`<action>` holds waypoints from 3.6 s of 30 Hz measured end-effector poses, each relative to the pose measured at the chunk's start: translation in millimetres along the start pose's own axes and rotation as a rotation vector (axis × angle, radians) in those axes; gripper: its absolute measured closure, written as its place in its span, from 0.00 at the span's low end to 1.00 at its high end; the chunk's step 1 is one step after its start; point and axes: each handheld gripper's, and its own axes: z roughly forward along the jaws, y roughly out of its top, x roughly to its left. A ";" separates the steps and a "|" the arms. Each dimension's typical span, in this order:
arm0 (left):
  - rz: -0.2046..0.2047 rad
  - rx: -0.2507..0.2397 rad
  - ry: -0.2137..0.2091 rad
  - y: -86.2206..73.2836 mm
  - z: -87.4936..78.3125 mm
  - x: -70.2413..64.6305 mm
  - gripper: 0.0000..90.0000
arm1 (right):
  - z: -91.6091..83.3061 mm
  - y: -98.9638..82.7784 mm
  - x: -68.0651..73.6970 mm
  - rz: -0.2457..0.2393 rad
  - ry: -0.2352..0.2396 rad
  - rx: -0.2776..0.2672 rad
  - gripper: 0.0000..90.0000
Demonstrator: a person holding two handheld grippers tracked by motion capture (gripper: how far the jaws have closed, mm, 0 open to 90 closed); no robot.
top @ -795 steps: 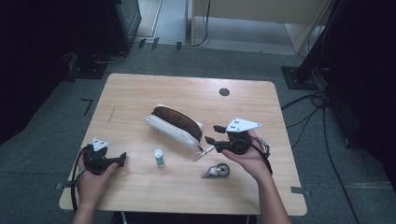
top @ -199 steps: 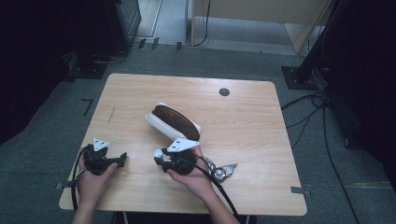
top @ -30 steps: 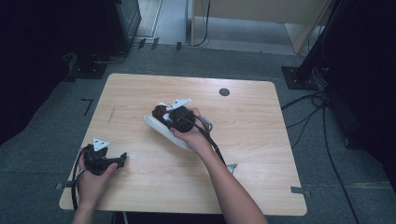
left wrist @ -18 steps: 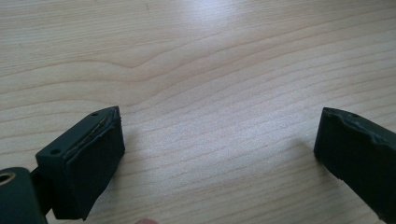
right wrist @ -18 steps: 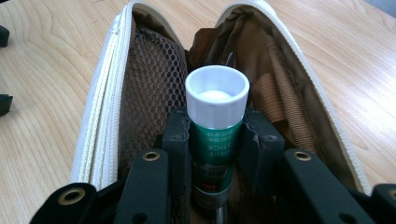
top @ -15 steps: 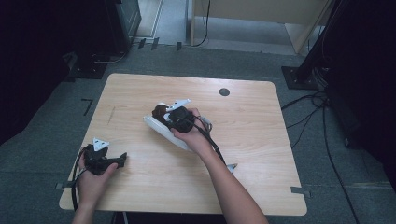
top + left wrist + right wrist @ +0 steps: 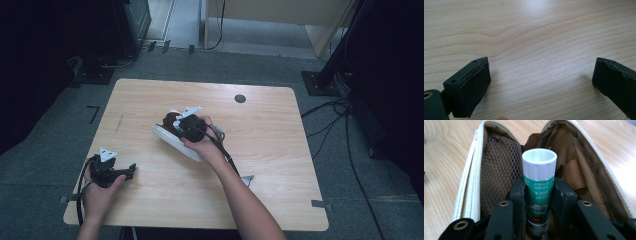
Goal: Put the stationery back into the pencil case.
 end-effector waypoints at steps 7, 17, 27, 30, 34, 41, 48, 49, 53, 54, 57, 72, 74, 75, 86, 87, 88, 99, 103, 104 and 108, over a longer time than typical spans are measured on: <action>0.000 0.000 0.000 0.0 0.0 0.0 0.02 | 3.9 -0.6 1.0 -0.013 -0.033 0.010 0.68; 0.000 0.000 -0.001 0.0 0.0 -0.1 0.02 | -7.6 -3.3 0.1 -0.013 -0.028 -0.009 0.84; 0.001 0.000 0.000 0.0 0.0 0.0 0.02 | -50.0 -2.7 -4.6 -0.017 -0.021 -0.134 0.75; 0.001 0.000 0.000 0.0 0.0 -0.1 0.02 | -66.3 -7.2 -3.4 -0.027 -0.039 -0.161 0.71; 0.001 0.001 0.000 0.1 -0.1 -0.1 0.02 | -84.7 -17.9 -2.3 -0.024 -0.045 -0.168 0.65; 0.001 0.001 0.000 0.1 -0.1 -0.1 0.02 | -109.6 -40.2 -0.2 -0.026 -0.034 -0.190 0.58; 0.001 0.000 0.000 0.4 0.1 -0.1 0.02 | -126.6 -62.9 2.0 -0.017 -0.029 -0.219 0.51; -0.001 -0.001 0.001 0.4 0.3 -0.3 0.02 | -128.1 -66.5 1.8 -0.018 -0.029 -0.219 0.50; -0.001 0.000 0.000 0.3 0.2 -0.3 0.02 | -133.3 -83.1 1.4 0.002 -0.043 -0.212 0.48; 0.001 0.001 0.000 0.3 0.1 -0.2 0.02 | -134.1 -87.7 0.6 0.008 -0.040 -0.211 0.48; 0.000 0.001 0.000 0.4 0.1 -0.2 0.02 | -135.5 -102.2 -2.3 0.021 -0.042 -0.197 0.47; -0.010 0.000 0.008 0.7 0.4 -1.2 0.02 | -153.6 -165.3 -18.3 0.098 -0.057 -0.194 0.48; -0.024 -0.002 0.019 1.0 0.8 -3.8 0.02 | -155.1 -175.4 -22.6 0.102 -0.056 -0.185 0.48; -0.025 -0.001 0.021 1.3 1.0 -4.6 0.02 | -155.5 -180.4 -25.0 0.110 -0.053 -0.177 0.48; -0.019 -0.055 -0.052 2.7 -10.3 -32.5 0.16 | -155.2 -220.0 -40.4 0.131 -0.018 -0.119 0.48; -0.012 -0.049 -0.074 3.5 -10.3 -37.9 0.16 | -155.6 -222.8 -42.2 0.139 -0.015 -0.122 0.48; -0.001 -0.043 -0.098 4.3 -10.3 -43.1 0.16 | -155.7 -225.8 -44.4 0.149 -0.006 -0.129 0.47; 0.131 -0.035 -0.256 13.1 -6.1 -108.5 0.16 | -150.7 -243.1 -53.2 0.180 0.062 -0.136 0.40; 0.193 -0.028 -0.311 16.8 -2.6 -131.1 0.16 | -151.2 -243.9 -49.6 0.177 0.086 -0.143 0.48; 0.201 -0.032 -0.328 17.2 -2.4 -136.5 0.16 | -151.6 -244.0 -48.4 0.173 0.091 -0.143 0.49; 0.235 -0.035 -0.401 17.3 -0.6 -156.8 0.16 | -152.8 -244.8 -44.1 0.161 0.127 -0.134 0.50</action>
